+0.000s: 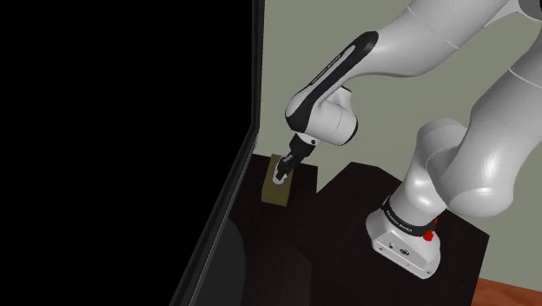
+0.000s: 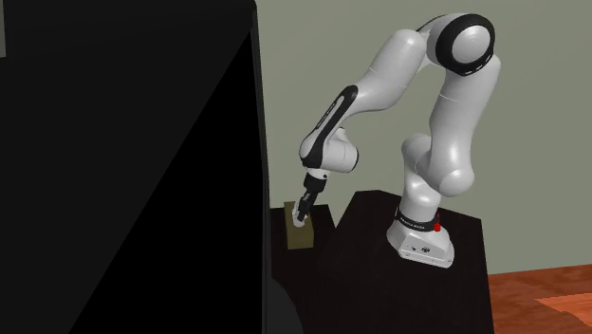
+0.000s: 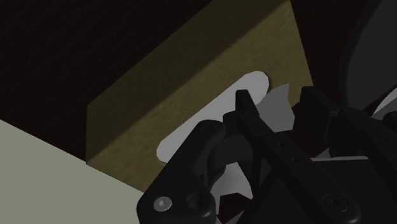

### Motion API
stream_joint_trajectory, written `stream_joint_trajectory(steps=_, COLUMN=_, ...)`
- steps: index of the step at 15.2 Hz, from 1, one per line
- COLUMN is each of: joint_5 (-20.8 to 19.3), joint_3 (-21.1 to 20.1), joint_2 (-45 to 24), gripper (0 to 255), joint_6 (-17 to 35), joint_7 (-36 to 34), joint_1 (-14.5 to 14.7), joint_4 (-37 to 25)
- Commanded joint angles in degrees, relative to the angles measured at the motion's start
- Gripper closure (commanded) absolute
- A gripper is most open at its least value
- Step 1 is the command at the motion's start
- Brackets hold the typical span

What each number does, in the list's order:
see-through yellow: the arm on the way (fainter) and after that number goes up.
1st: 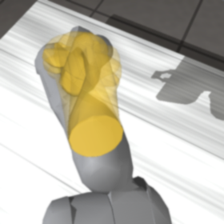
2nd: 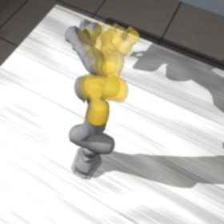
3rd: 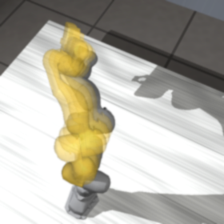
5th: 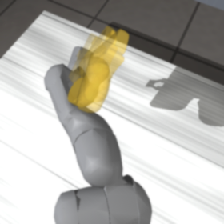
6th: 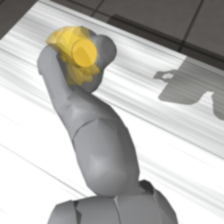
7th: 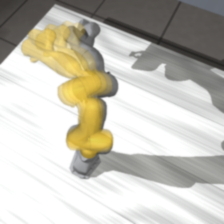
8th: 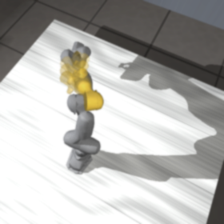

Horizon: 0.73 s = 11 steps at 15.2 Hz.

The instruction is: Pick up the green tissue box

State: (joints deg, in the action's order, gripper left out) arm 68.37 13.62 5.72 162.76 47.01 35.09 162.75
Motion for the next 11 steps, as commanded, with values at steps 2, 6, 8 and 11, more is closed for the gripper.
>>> stream_joint_trajectory(steps=2, joint_5=0.08, joint_3=0.11, joint_2=-0.09, gripper=255, joint_6=0.48, joint_7=0.07, joint_1=-0.07, joint_4=0.20)
stream_joint_trajectory(steps=6, joint_5=0.01, joint_3=0.12, joint_2=-0.04, gripper=255, joint_6=0.47, joint_7=0.03, joint_1=-0.09, joint_4=0.24)
stream_joint_trajectory(steps=8, joint_5=0.36, joint_3=0.13, joint_2=-0.37, gripper=255, joint_6=0.45, joint_7=0.33, joint_1=-0.04, joint_4=-0.01)
stream_joint_trajectory(steps=11, joint_5=-7.89, joint_3=-0.44, joint_2=3.54, gripper=255, joint_6=-0.15, joint_7=-7.07, joint_1=-1.63, joint_4=1.63)
